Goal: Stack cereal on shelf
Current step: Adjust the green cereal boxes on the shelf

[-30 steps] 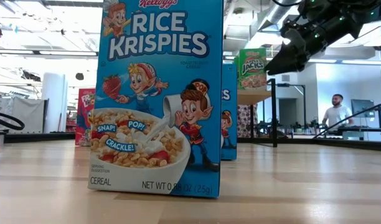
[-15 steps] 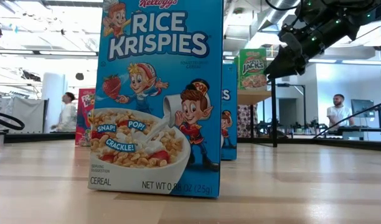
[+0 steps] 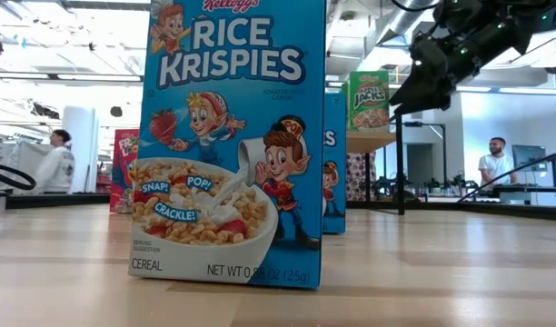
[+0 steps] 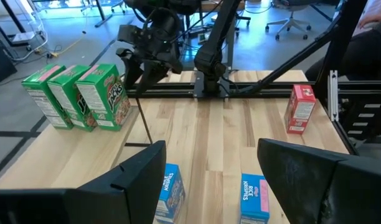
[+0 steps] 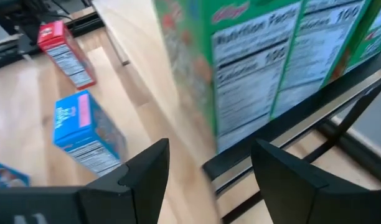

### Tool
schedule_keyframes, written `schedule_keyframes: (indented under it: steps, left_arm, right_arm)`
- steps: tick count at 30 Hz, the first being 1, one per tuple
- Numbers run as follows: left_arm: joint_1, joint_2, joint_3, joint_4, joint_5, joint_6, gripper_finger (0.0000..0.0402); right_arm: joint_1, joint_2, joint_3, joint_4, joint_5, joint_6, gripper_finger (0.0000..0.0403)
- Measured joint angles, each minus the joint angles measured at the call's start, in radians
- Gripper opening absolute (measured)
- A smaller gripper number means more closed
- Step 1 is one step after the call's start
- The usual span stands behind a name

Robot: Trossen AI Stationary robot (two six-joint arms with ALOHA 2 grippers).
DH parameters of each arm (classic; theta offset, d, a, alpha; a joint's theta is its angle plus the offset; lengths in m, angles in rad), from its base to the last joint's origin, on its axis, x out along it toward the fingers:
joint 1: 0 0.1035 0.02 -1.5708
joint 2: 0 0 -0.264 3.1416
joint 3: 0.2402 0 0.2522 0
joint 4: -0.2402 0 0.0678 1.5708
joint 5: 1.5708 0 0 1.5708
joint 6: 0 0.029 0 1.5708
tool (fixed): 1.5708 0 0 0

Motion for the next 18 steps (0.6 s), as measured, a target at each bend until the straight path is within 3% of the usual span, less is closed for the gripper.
schedule_keyframes:
  steps: [9,18]
  left_arm:
    - [0.018,0.007,0.001,0.002,0.000,0.019,0.0242]
    - [0.163,0.051,0.001,0.037,0.002,0.042,0.0242]
  right_arm:
    - [0.095,-0.094,0.000,-0.068,-0.004,0.161,0.0250]
    - [0.183,-0.166,0.001,0.032,-0.003,0.268,0.0250]
